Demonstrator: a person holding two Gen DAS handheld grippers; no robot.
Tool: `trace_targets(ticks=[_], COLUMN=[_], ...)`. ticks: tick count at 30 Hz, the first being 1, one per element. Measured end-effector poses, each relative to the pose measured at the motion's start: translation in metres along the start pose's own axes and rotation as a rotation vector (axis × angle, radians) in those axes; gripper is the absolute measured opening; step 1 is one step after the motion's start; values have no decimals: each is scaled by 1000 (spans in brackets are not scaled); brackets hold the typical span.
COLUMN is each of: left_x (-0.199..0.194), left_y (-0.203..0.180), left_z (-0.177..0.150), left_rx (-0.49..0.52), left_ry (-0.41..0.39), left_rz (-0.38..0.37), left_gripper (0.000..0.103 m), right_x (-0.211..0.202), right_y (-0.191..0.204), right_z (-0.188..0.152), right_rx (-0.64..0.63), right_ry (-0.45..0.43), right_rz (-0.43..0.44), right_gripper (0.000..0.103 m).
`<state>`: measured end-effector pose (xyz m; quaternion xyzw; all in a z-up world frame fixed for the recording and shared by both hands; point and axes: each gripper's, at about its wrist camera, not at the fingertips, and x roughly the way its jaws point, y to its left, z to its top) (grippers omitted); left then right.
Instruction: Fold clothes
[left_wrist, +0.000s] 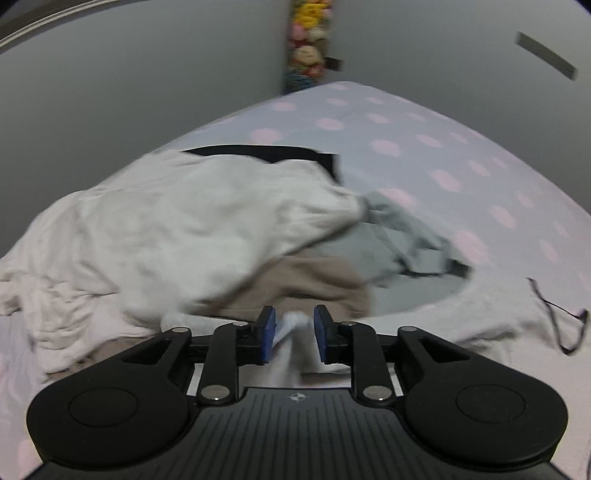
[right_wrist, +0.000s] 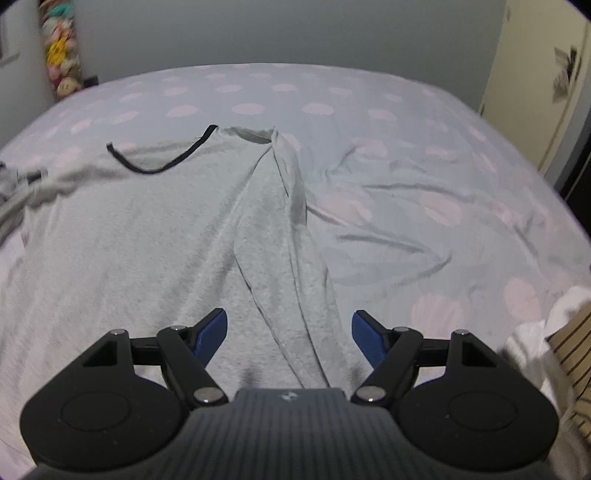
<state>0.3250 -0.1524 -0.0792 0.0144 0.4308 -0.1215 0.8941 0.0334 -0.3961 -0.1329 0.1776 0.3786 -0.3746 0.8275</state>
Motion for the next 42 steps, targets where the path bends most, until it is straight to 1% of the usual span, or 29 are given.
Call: trace_targets(ticks=[2, 4, 6, 8, 9, 12, 15, 17, 18, 19, 20, 21, 22, 26, 32, 34, 36, 37, 38, 40, 41, 42], left_x=[0, 5, 11, 18, 21, 29, 36, 42, 45, 48, 51, 54, 56, 59, 60, 60, 61, 61, 62, 62, 63, 64], left_y=[-24, -48, -71, -90, -97, -112, -115, -112, -110, -108, -106, -105, -104, -107, -114, -115, -115, -115, -116, -117, -117, -117], left_z=[-5, -14, -24, -37, -42, -54, -58, -59, -60, -61, -62, -62, -63, -65, -68, -69, -69, -69, -69, -68, -69, -69], left_rx=[50, 111, 174, 237, 266, 331, 351, 349, 345, 339, 333, 330, 327, 344, 371, 378, 376, 373, 373, 373, 374, 376], left_ry=[4, 14, 26, 34, 41, 61, 71, 80, 88, 99, 113, 124, 134, 136, 133, 135, 138, 141, 142, 144, 146, 148], left_rz=[-40, -73, -102, -126, -135, -151, -157, -140, -132, -128, -126, -125, -125, -123, -131, -130, -135, -139, -142, -149, -150, -150], left_gripper=[22, 24, 24, 24, 24, 24, 24, 24, 24, 24, 24, 24, 24, 24, 24, 24, 24, 24, 24, 24, 24, 24], right_x=[-3, -8, -12, -13, -11, 0, 16, 28, 34, 40, 45, 49, 50, 42, 31, 26, 21, 18, 16, 10, 8, 6], right_y=[-10, -22, -33, -44, -50, -64, -72, -72, -71, -71, -71, -72, -74, -86, -112, -120, -125, -127, -128, -124, -121, -118], right_z=[5, 10, 15, 19, 21, 19, 11, 4, 0, -4, -7, -9, -11, -8, 10, 15, 19, 20, 21, 22, 22, 22], right_rx=[50, 70, 58, 38, 29, 16, 8, -8, -16, -25, -33, -32, -21, 28, 48, 64, 79, 82, 81, 64, 54, 43], right_ry=[5, 3, 11, 44, 69, 160, 254, 311, 340, 369, 391, 408, 414, 370, 304, 293, 280, 273, 266, 260, 257, 257], right_rz=[13, -1, -25, -45, -54, -76, -77, -82, -84, -86, -89, -87, -83, -92, -168, -167, -147, -131, -108, -72, -55, -39], right_gripper=[77, 77, 77, 80, 82, 84, 84, 84, 79, 71, 36, 7, 4, 2, 1, 1, 1, 3, 8, 10, 17, 33])
